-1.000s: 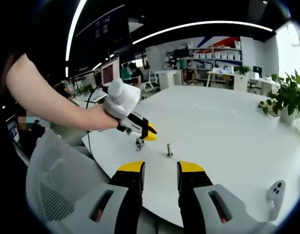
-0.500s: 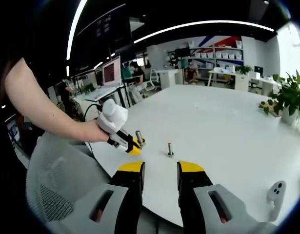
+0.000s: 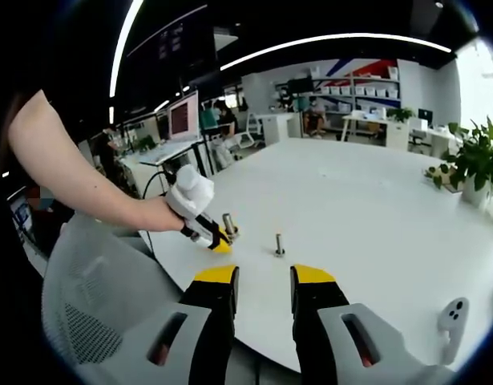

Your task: Place the washer onto the threaded stud by aligning its center hole with the stud, sliding it down to the base, and recovering from edge contact or off-axis alignment until the washer reaches the visible bottom stop.

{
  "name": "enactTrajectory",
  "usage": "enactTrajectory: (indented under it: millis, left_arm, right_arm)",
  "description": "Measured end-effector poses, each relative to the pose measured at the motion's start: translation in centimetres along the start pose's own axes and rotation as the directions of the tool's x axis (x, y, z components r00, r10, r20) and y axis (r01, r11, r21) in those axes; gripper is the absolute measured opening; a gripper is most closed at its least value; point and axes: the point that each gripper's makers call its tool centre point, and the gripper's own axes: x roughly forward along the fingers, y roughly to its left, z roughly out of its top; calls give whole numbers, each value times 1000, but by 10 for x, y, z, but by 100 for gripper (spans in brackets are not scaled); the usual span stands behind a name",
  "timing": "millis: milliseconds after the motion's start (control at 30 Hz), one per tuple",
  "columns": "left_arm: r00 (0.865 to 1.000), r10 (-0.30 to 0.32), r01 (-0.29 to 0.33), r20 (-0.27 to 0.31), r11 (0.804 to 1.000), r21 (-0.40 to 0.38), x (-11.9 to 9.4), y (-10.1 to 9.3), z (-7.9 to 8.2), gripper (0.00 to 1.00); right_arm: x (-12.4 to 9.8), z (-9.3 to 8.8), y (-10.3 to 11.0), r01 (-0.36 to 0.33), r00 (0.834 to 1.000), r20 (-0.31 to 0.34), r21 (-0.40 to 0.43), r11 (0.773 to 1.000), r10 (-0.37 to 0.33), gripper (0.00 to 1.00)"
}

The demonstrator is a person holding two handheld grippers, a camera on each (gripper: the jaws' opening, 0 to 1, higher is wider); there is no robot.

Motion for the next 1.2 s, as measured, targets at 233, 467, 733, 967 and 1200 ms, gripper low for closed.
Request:
enactTrajectory:
  millis: [233, 467, 733, 967, 1200]
  left_arm:
    - [1000, -5, 5, -6, 1000, -15, 1, -1, -4, 14]
    - [1000, -23, 23, -20, 1000, 10, -5, -14, -11, 11]
    - [1000, -17, 17, -16, 999, 49, -11, -16, -15, 10]
    - [1000, -12, 13, -26, 999, 36, -11, -7, -13, 15]
    - [998, -31, 34, -54, 999, 39, -4, -5, -16, 15]
  right_arm:
    - [0, 0, 0, 2, 1000, 3, 1, 1000, -2, 28]
    - [0, 0, 0, -1, 1000, 2, 1, 1000, 1, 28]
    - [0, 0, 0, -1, 1000, 1, 0, 1000, 1, 28]
    - [0, 0, 0, 1, 1000, 1, -1, 1000, -1, 28]
    - [0, 0, -1, 6, 1000, -1, -3, 1000, -6, 28]
